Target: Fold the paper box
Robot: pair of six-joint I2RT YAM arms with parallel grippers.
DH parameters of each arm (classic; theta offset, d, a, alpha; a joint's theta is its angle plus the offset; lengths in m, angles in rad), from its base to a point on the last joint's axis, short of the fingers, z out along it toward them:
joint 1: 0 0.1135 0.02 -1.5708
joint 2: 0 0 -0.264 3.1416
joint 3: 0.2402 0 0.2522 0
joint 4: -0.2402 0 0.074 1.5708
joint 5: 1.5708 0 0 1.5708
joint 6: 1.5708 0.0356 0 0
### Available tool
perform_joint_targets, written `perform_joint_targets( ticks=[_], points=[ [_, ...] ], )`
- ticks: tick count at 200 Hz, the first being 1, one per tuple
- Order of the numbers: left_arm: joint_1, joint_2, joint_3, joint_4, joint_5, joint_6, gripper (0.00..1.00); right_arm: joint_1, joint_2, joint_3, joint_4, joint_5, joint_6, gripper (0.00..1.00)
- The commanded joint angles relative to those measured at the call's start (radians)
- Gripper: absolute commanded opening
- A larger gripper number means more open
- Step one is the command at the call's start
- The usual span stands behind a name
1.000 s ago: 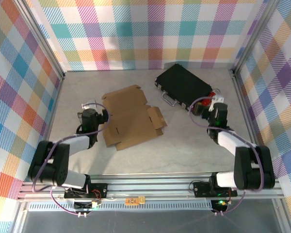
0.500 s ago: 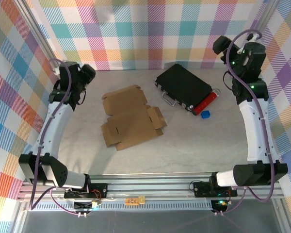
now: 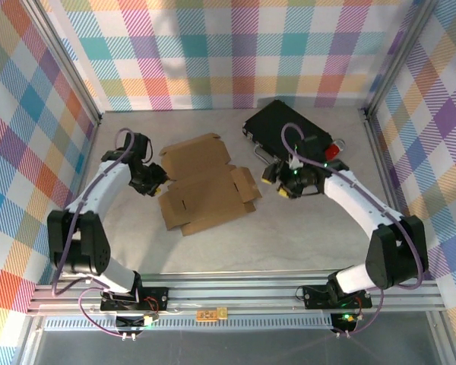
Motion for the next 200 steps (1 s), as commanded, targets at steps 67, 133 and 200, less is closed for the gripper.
perform_joint_targets(
  ticks=[67,133,200],
  points=[
    [0.008,0.205,-0.014,0.063,0.014,0.071,0.3,0.01,0.181,-0.274,0.638,-0.176,0.394,0.71],
    [0.007,0.247,-0.061,0.104,0.018,0.07,0.3,0.013,0.322,-0.277,0.879,-0.169,0.513,0.66],
    [0.002,0.253,-0.059,0.102,0.022,0.087,0.3,0.033,0.403,-0.261,0.989,-0.147,0.614,0.53]
  ],
)
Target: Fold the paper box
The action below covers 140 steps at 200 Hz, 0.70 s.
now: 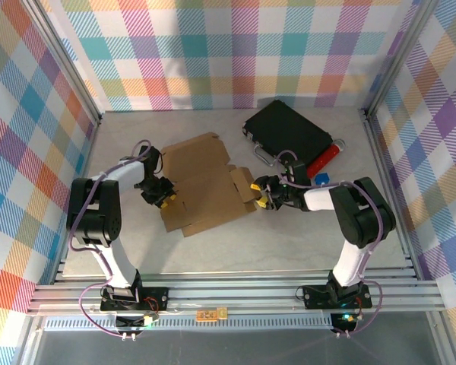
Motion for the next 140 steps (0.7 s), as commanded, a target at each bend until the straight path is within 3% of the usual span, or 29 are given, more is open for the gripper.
perform_joint_targets(
  ticks=[1,31,59,76,105,140],
  points=[
    [0.002,0.011,-0.009,-0.011,0.009,0.023,0.3,0.023,0.033,0.015,0.079,0.021,0.046,0.53],
    [-0.005,0.005,-0.002,-0.014,0.009,0.023,0.29,0.038,0.036,0.013,0.101,0.038,0.087,0.42],
    [-0.037,-0.072,0.026,-0.031,-0.048,0.022,0.29,0.039,-0.014,0.019,0.069,0.088,0.107,0.17],
    [-0.077,-0.141,0.054,-0.046,-0.104,0.008,0.34,0.039,-0.061,0.044,0.002,0.122,0.115,0.0],
    [-0.151,-0.248,0.093,-0.073,-0.168,-0.08,0.49,0.039,-0.14,0.106,-0.092,0.171,0.166,0.0],
    [-0.217,-0.38,0.115,-0.113,-0.19,-0.313,0.6,0.039,-0.199,0.191,-0.179,0.219,0.276,0.0]
  ],
)
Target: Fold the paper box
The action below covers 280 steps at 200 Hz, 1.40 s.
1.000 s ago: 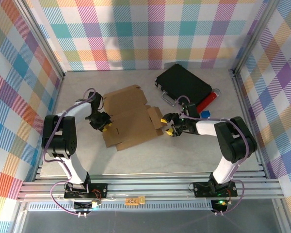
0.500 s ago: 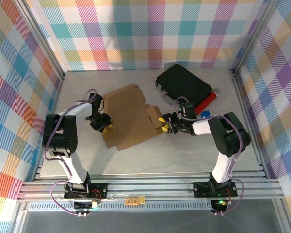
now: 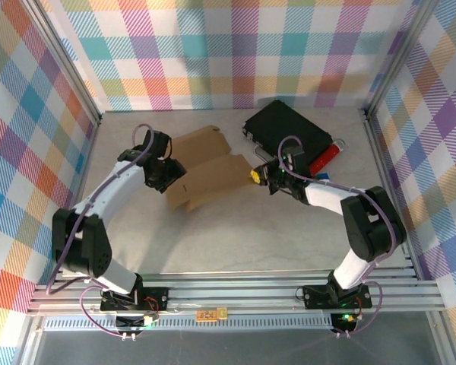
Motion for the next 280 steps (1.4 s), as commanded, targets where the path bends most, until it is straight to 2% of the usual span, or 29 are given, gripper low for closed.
perform_joint_targets(
  ticks=[1,32,60,86,99,111,136,154,166,178,205,215,245,261,280],
  points=[
    [-0.03,-0.084,0.023,-0.078,-0.043,-0.19,0.6,0.005,-0.049,0.066,-0.082,0.056,0.104,0.0],
    [-0.046,-0.208,-0.012,-0.106,-0.035,-0.439,0.72,0.005,-0.052,0.145,-0.133,0.059,0.176,0.0],
    [-0.051,-0.289,-0.08,-0.085,0.014,-0.643,0.77,0.005,-0.05,0.193,-0.163,0.059,0.19,0.0],
    [-0.054,-0.302,-0.11,-0.003,0.076,-0.738,0.77,0.001,-0.045,0.226,-0.179,0.05,0.143,0.0],
    [-0.062,-0.281,-0.077,0.021,0.088,-0.73,0.77,0.002,-0.044,0.247,-0.201,0.041,0.097,0.0],
    [-0.07,-0.244,-0.009,0.003,0.09,-0.658,0.76,0.0,-0.044,0.266,-0.224,0.034,0.049,0.0],
    [-0.099,-0.129,0.195,-0.152,0.07,-0.435,0.75,-0.003,-0.055,0.297,-0.274,0.026,-0.041,0.0],
    [-0.134,-0.07,0.284,-0.244,0.056,-0.406,0.76,-0.009,-0.067,0.287,-0.263,0.027,-0.036,0.0],
    [-0.167,-0.074,0.24,-0.191,0.094,-0.488,0.76,-0.012,-0.068,0.278,-0.246,0.029,-0.009,0.0],
    [-0.218,-0.102,0.163,-0.096,0.097,-0.627,0.76,-0.013,-0.067,0.274,-0.226,0.032,0.021,0.0],
    [-0.377,-0.206,-0.044,0.166,-0.082,-1.0,0.78,-0.013,-0.068,0.244,-0.165,0.044,0.129,0.0],
    [-0.415,-0.228,-0.096,0.265,-0.171,-1.092,0.79,-0.013,-0.071,0.233,-0.153,0.048,0.158,0.0],
    [-0.43,-0.201,-0.077,0.31,-0.298,-1.142,0.84,-0.013,-0.084,0.22,-0.151,0.053,0.224,0.0],
    [-0.43,-0.157,-0.081,0.4,-0.299,-1.164,0.84,-0.013,-0.09,0.214,-0.152,0.059,0.253,0.0],
    [-0.43,-0.105,-0.071,0.425,-0.283,-1.174,0.82,-0.013,-0.094,0.21,-0.144,0.062,0.288,0.0]
  ],
)
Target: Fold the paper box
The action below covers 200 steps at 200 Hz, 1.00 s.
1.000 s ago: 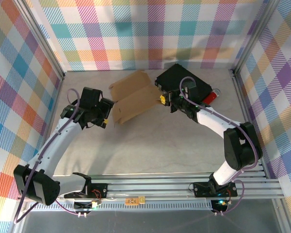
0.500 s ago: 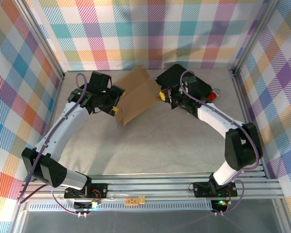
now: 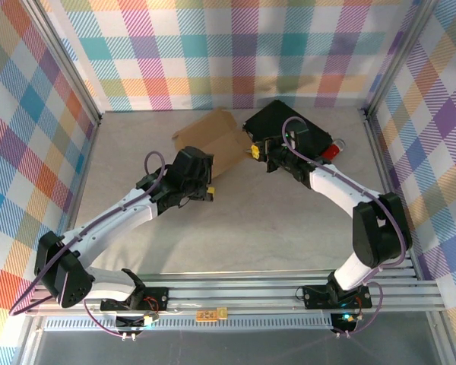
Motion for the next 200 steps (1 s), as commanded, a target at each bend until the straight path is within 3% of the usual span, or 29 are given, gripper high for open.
perform_joint_targets(
  ticks=[1,64,93,103,120,138,152,187,200],
  points=[
    [0.003,0.063,0.025,0.114,-0.051,-0.078,0.82,-0.008,-0.047,-0.014,0.039,0.013,0.087,0.0],
    [0.004,0.089,0.026,0.173,-0.121,-0.068,0.67,-0.008,-0.061,-0.017,0.03,0.009,0.148,0.0],
    [0.01,0.099,0.001,0.196,-0.144,-0.052,0.39,-0.006,-0.065,-0.01,0.01,0.001,0.16,0.0],
    [0.015,0.101,-0.005,0.207,-0.145,-0.048,0.35,-0.005,-0.067,-0.008,0.005,-0.001,0.165,0.0],
    [0.021,0.099,-0.006,0.209,-0.14,-0.044,0.35,-0.006,-0.071,-0.01,-0.004,0.002,0.168,0.0],
    [0.021,0.097,0.006,0.193,-0.122,-0.035,0.47,-0.006,-0.071,-0.011,-0.001,0.003,0.177,0.0],
    [0.022,0.095,0.001,0.194,-0.124,-0.032,0.47,-0.006,-0.068,-0.006,-0.004,-0.002,0.183,0.0],
    [0.04,0.107,-0.025,0.267,-0.139,-0.001,0.24,-0.003,-0.078,0.006,-0.029,-0.007,0.188,0.0],
    [0.049,0.112,-0.01,0.252,-0.134,0.028,0.1,-0.003,-0.085,0.009,-0.044,-0.01,0.189,0.0]
  ],
)
